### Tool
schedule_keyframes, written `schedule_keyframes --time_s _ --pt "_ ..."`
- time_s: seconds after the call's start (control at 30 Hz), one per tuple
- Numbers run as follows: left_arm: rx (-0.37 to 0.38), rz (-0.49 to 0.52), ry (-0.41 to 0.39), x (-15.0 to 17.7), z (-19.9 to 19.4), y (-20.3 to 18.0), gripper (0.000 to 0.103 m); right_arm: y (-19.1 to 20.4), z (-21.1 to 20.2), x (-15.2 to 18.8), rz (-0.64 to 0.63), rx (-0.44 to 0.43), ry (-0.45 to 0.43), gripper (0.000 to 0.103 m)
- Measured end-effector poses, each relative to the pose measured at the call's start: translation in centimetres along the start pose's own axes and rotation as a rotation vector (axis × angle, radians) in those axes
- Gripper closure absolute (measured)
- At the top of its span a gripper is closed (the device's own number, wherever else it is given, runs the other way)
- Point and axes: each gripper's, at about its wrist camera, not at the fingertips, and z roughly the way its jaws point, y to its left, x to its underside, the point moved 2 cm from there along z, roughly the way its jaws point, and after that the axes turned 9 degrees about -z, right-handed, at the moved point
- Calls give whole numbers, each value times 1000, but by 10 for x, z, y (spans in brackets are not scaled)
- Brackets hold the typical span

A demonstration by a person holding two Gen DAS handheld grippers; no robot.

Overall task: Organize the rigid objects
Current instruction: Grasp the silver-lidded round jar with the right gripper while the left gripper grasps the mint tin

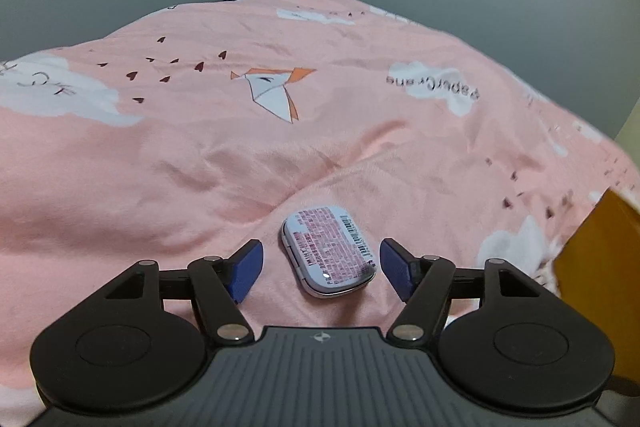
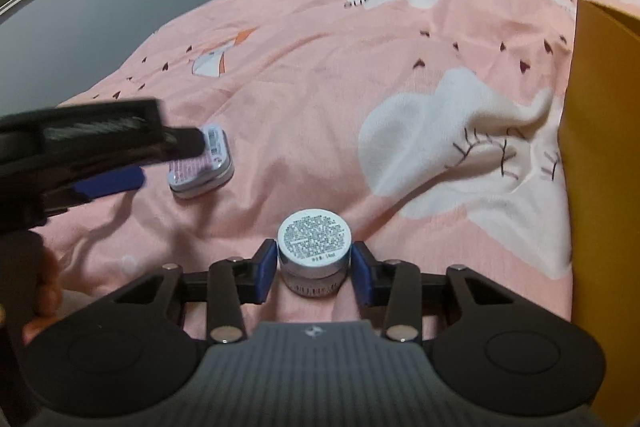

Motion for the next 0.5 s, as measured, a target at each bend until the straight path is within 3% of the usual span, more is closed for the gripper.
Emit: schedule_keyframes --time_s 0.27,0.5 --pt "-29 8 20 7 24 -7 25 -5 7 -2 -18 1 -22 62" --pt "-37 4 12 8 28 -4 37 -10 14 -3 7 -28 -5 62"
